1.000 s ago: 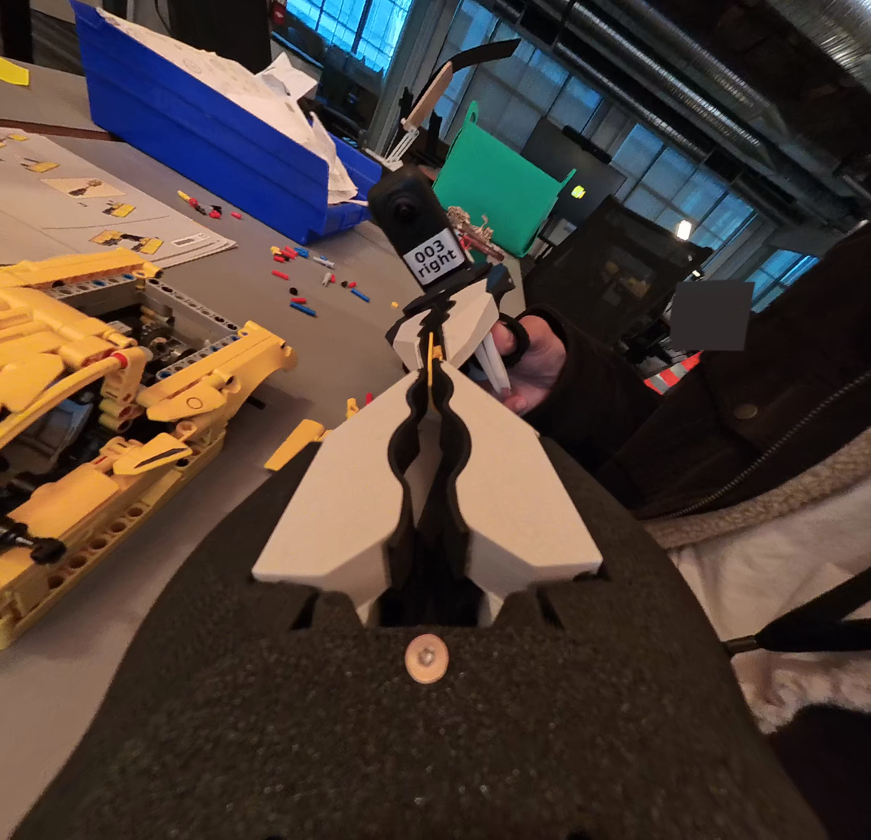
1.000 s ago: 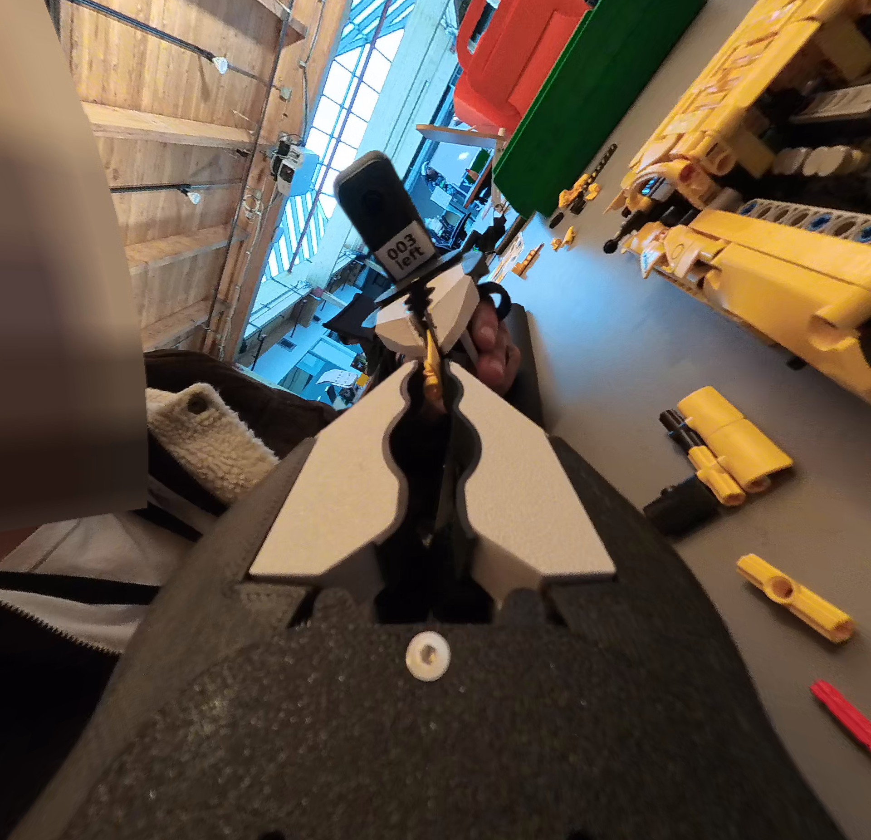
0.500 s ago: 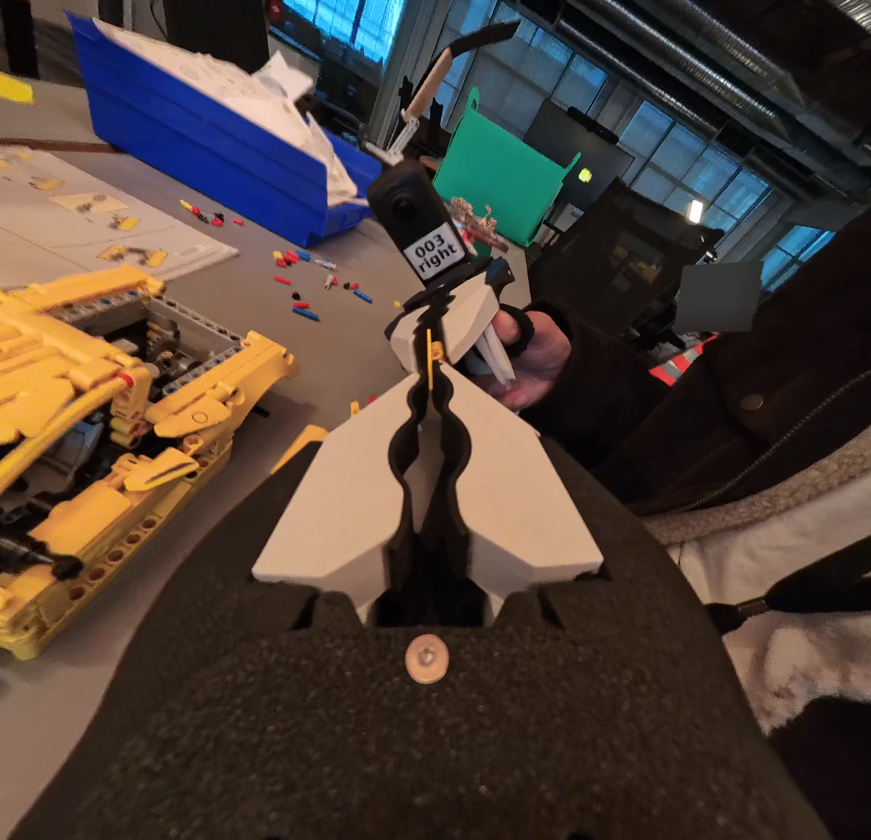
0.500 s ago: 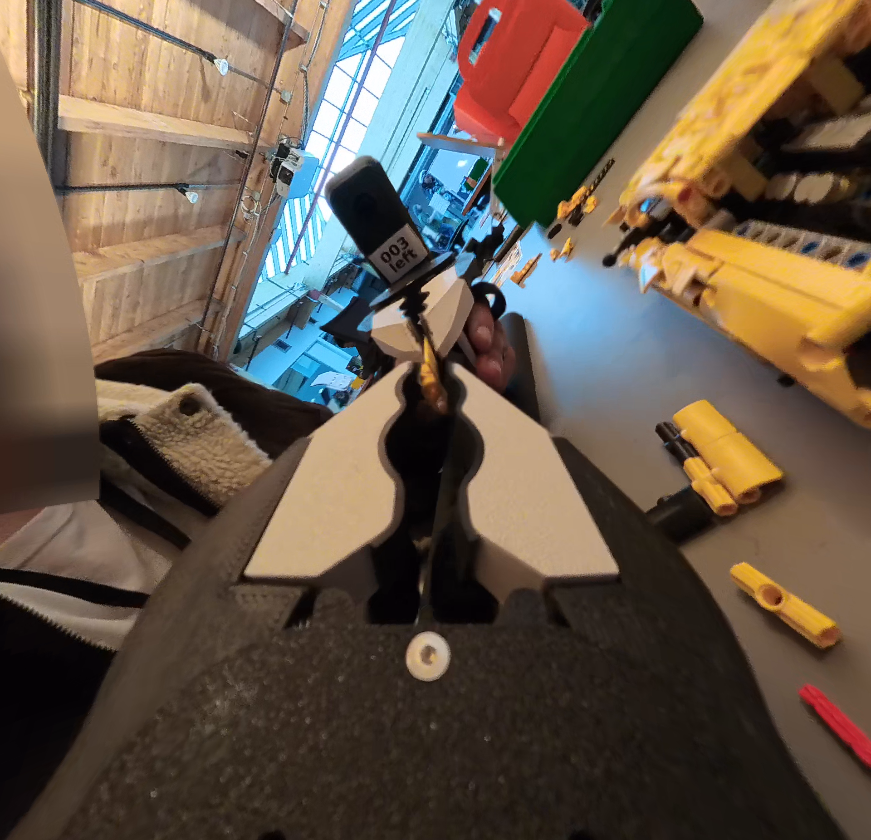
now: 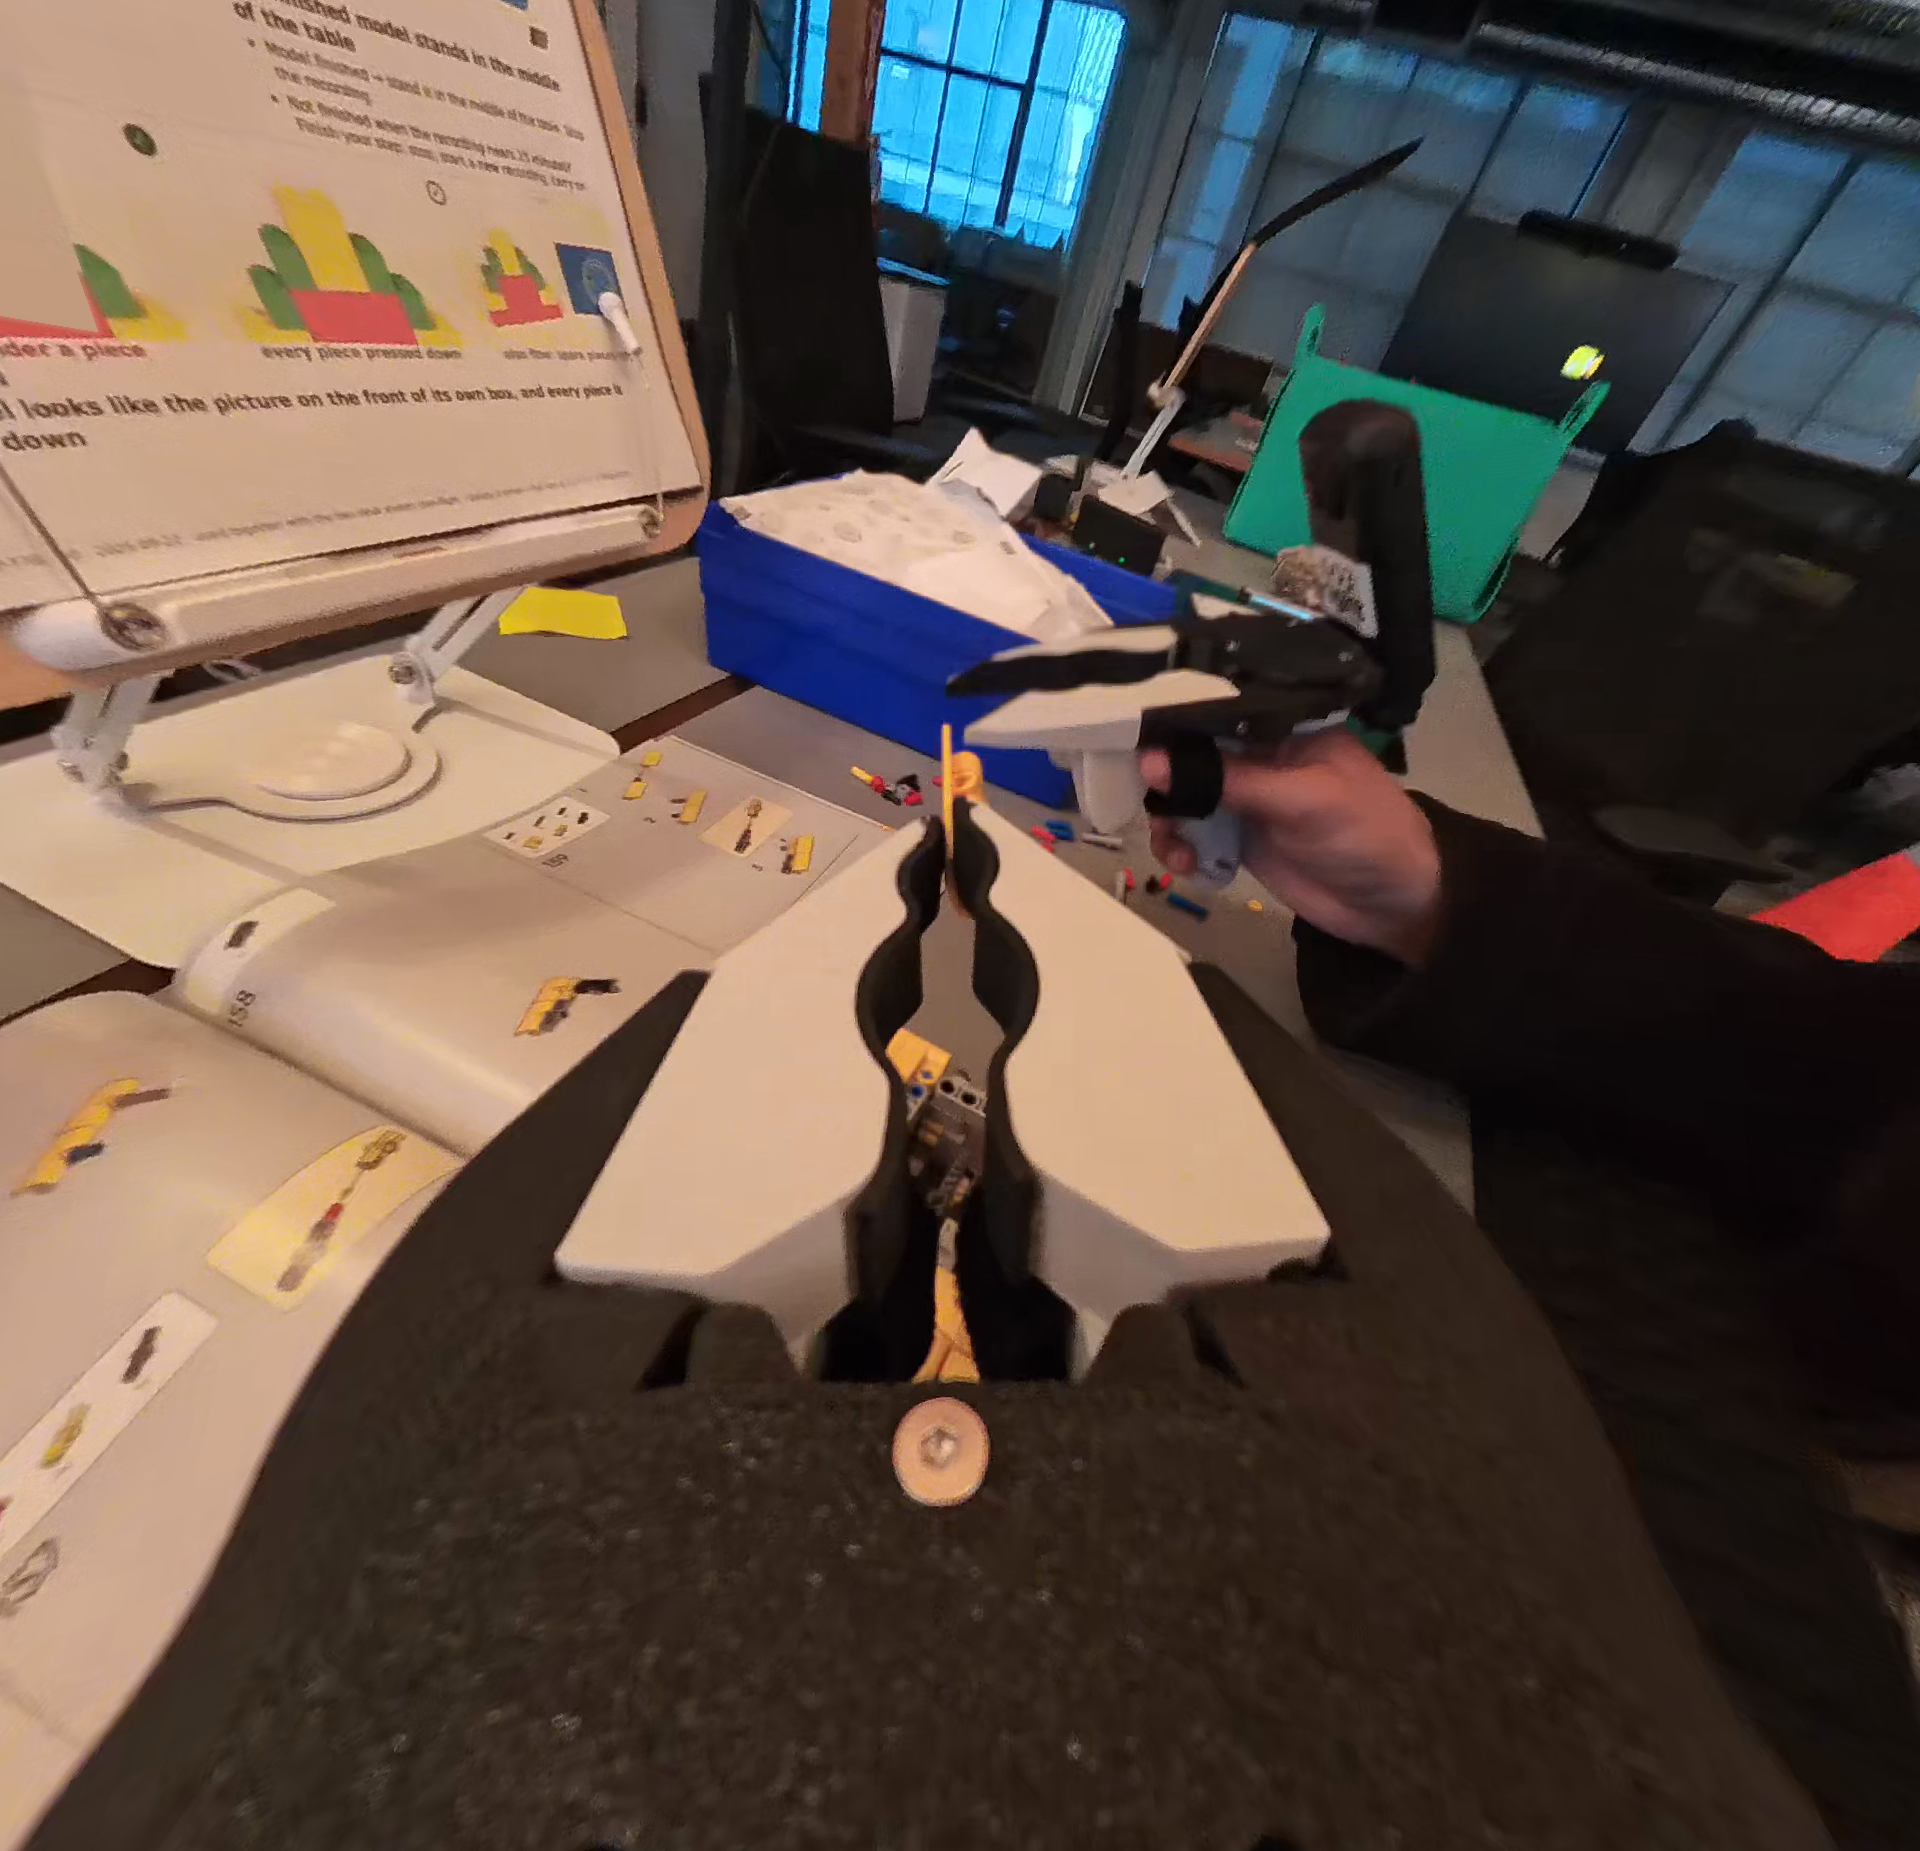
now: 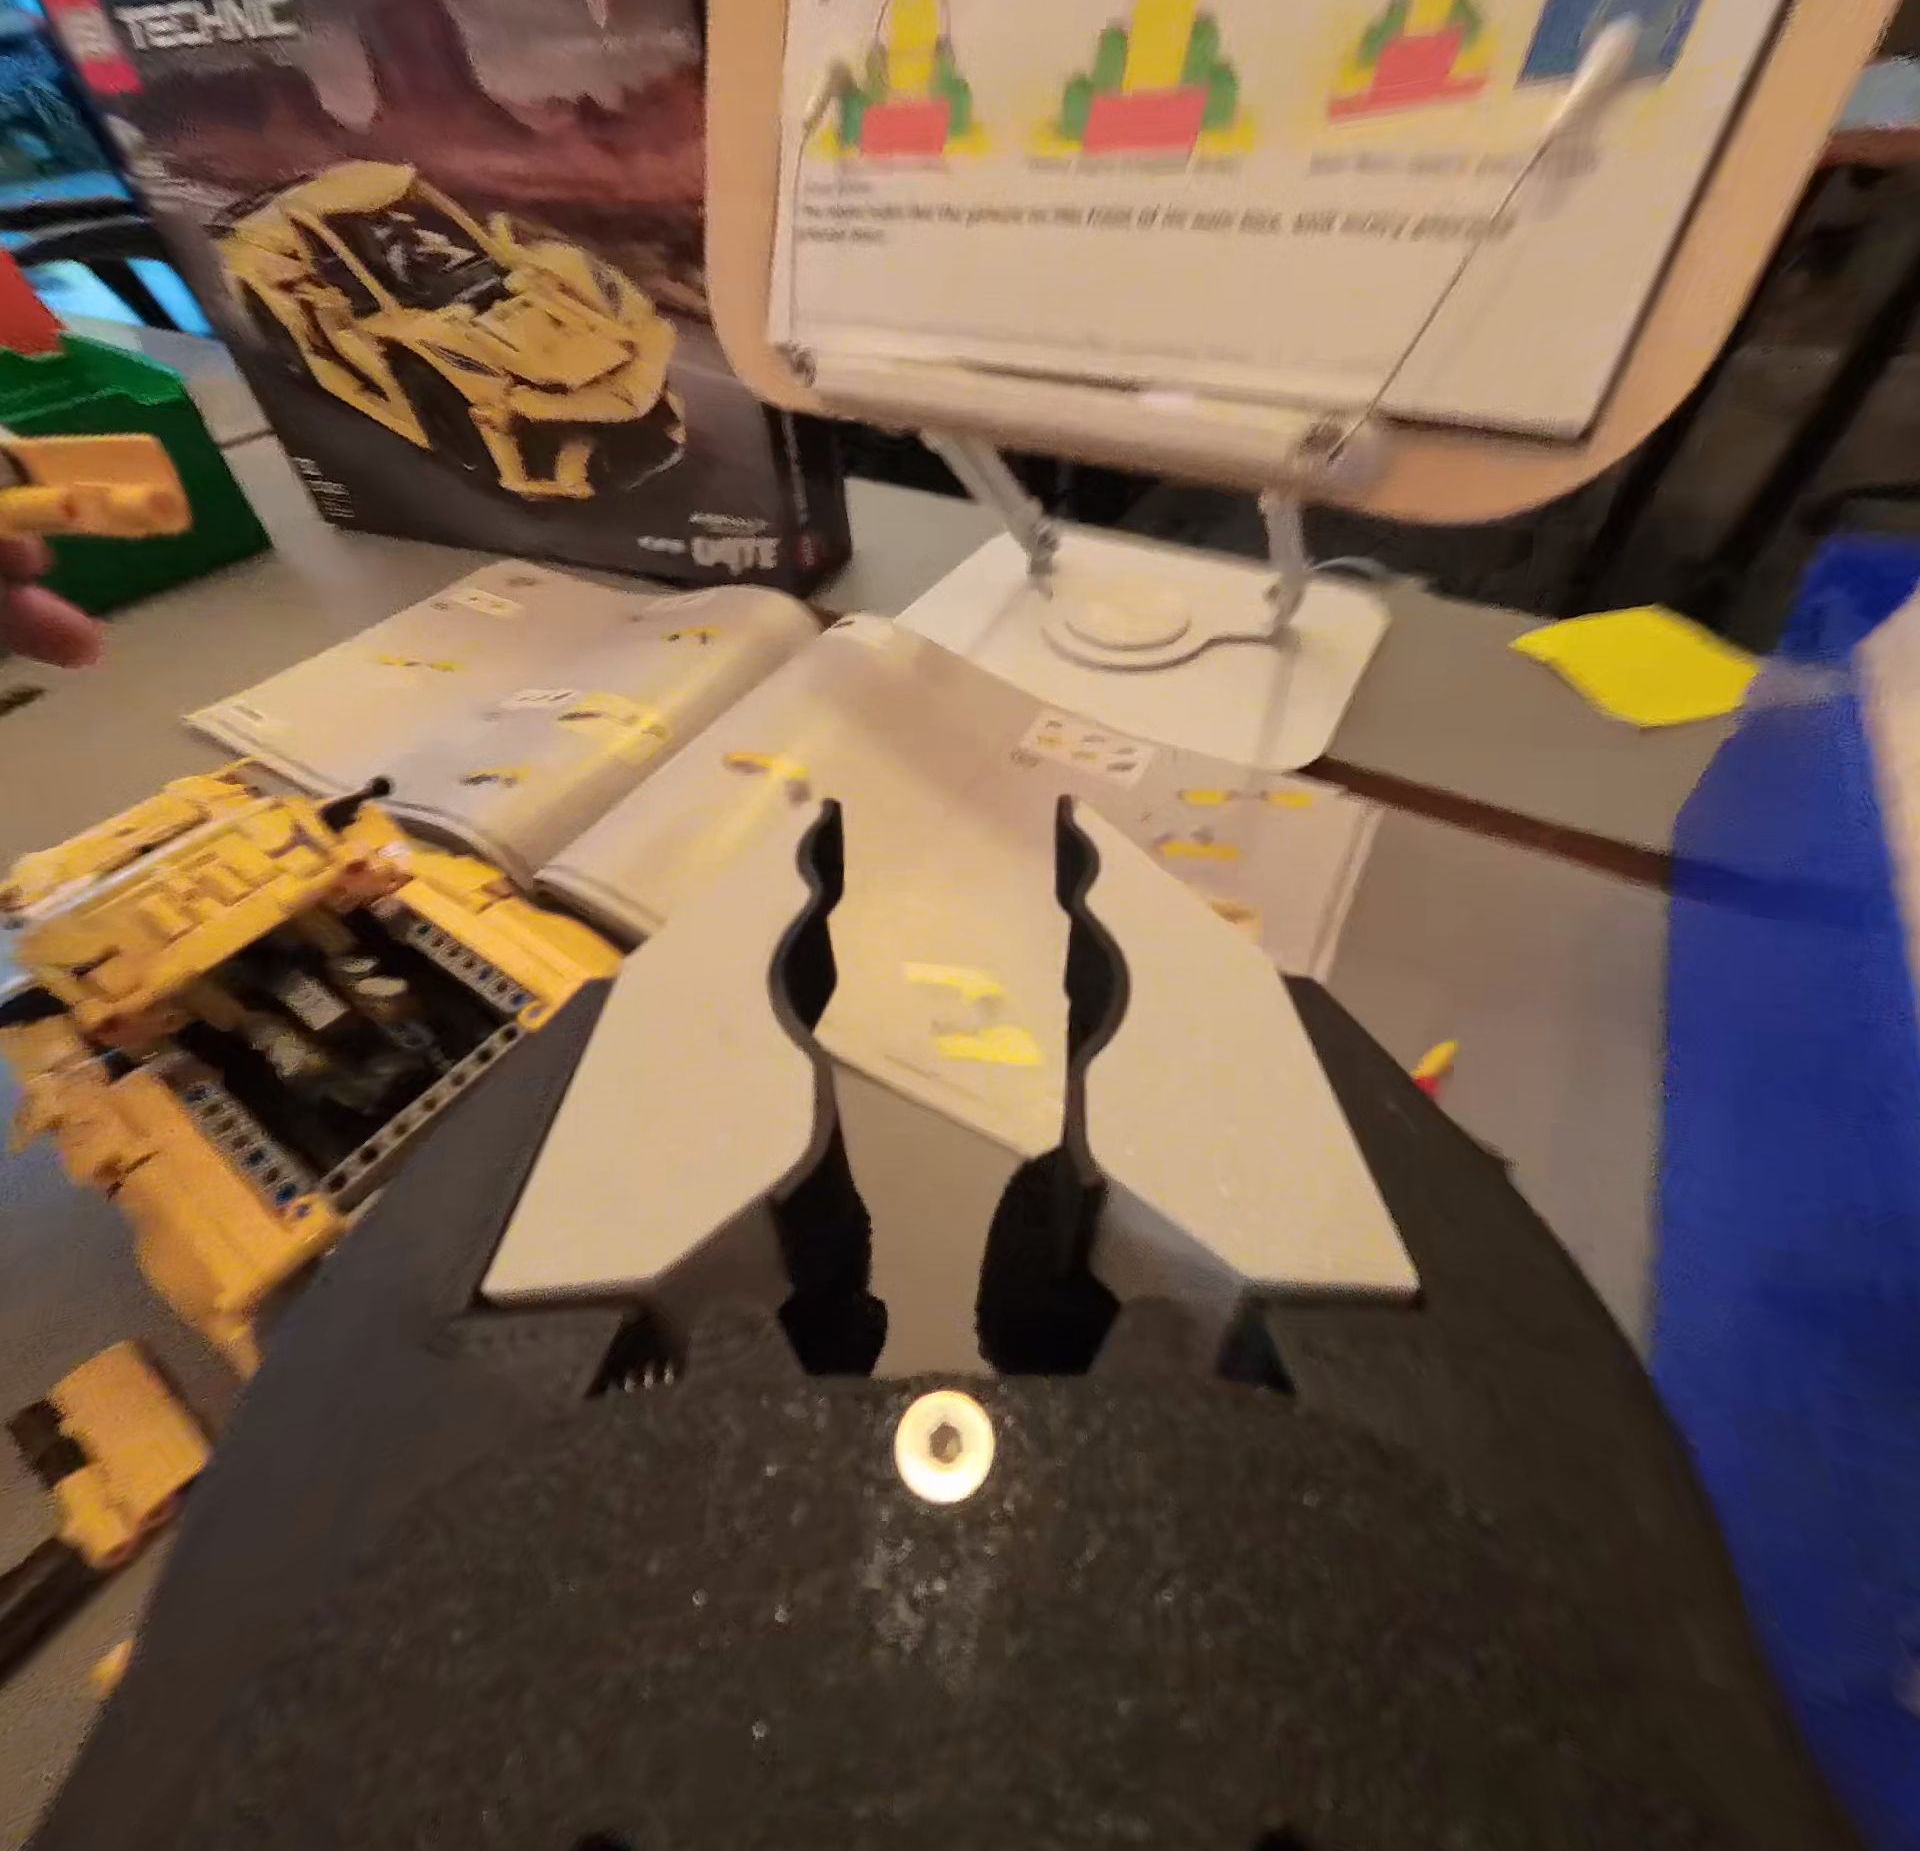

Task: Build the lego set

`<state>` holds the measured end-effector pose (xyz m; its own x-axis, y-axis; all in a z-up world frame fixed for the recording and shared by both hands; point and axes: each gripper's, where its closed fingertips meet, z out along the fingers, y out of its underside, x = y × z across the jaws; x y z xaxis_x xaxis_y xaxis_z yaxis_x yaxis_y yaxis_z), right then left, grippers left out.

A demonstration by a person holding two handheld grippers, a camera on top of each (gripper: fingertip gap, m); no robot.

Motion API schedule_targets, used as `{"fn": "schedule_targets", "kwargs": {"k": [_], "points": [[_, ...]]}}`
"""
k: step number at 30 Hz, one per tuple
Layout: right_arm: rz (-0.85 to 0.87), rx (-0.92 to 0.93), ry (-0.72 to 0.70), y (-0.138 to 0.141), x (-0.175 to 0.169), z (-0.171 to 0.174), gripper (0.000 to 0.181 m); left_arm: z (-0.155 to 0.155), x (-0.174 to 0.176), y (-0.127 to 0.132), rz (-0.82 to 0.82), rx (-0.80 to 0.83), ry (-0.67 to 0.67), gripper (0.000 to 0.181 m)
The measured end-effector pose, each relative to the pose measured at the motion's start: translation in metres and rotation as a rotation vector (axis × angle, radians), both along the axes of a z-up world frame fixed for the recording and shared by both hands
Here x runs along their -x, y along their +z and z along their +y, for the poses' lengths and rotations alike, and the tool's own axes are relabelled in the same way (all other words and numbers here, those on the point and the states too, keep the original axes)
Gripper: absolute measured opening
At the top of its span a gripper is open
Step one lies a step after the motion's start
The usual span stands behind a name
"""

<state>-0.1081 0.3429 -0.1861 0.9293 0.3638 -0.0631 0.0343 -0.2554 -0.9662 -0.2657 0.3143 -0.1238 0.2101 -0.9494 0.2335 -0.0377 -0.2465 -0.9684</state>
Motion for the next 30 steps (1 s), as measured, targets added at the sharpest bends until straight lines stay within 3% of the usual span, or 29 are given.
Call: {"fn": "schedule_targets", "kwargs": {"k": [4, 11, 13, 18, 20, 24, 28, 30], "points": [[0.113, 0.072, 0.113, -0.019, 0.026, -0.011, 0.040, -0.004, 0.004, -0.029, 0.060, -0.040, 0.004, 0.000], [0.232, 0.129, 0.235, -0.023, 0.051, -0.015, 0.037, -0.013, 0.001, -0.036, 0.094, -0.202, -0.008, 0.000], [0.325, 0.129, 0.321, -0.010, 0.063, -0.023, 0.033, -0.022, -0.002, -0.036, 0.103, -0.268, -0.039, 0.001], [0.702, 0.137, 0.761, 0.044, 0.108, -0.073, 0.030, -0.055, -0.007, -0.013, -0.048, -0.426, -0.140, 0.000], [0.794, 0.196, 0.822, 0.048, 0.114, -0.081, 0.033, -0.063, -0.007, -0.007, -0.069, -0.566, -0.135, 0.000], [0.762, 0.305, 0.908, 0.042, 0.132, -0.097, 0.037, -0.080, -0.009, -0.007, -0.031, -0.773, -0.161, 0.001], [0.640, 0.262, 0.998, 0.046, 0.144, -0.118, 0.009, -0.092, -0.011, -0.007, -0.028, -0.823, -0.190, 0.001], [0.562, 0.232, 0.965, 0.043, 0.144, -0.116, 0.006, -0.091, -0.012, -0.007, -0.022, -0.821, -0.188, 0.001]]}}
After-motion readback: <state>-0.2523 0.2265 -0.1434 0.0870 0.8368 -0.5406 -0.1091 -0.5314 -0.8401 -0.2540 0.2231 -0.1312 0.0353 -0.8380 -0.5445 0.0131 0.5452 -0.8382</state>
